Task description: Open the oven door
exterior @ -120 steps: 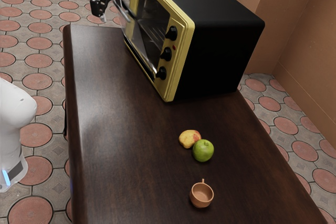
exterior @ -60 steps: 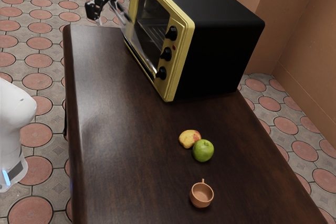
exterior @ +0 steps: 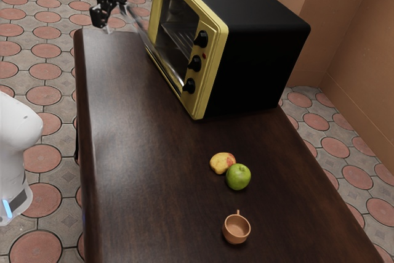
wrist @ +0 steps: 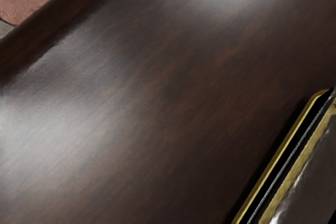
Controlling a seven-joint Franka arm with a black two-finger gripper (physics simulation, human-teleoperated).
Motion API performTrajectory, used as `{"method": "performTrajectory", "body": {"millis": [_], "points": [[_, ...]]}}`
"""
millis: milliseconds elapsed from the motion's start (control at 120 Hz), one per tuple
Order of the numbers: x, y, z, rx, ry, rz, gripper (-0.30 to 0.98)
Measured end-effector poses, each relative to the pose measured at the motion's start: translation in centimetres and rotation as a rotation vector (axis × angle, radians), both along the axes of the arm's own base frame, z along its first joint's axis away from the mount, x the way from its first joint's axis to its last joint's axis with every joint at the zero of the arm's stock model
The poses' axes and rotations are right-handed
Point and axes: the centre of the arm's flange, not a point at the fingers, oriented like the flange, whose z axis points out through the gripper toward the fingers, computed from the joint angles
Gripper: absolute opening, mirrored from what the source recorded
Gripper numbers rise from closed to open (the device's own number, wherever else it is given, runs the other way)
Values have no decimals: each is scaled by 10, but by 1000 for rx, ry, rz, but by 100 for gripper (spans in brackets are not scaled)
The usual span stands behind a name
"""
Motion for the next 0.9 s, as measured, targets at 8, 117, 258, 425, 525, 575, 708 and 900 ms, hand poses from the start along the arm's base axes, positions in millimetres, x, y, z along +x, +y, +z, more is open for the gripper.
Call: {"method": "performTrajectory", "body": {"millis": [8,117,258,425,525,575,708,900], "points": [[0,0,-1,-1,1,0,68],[-8,-1,-8,-8,2,9,69],[-25,1,-14,-24,-17,32,69],[-106,35,-27,-99,-118,175,68],[-146,45,-27,-120,-167,228,69],[-108,19,9,-37,-141,131,68],[77,-161,160,190,-119,-337,68],[190,-292,128,24,166,-556,69]]}}
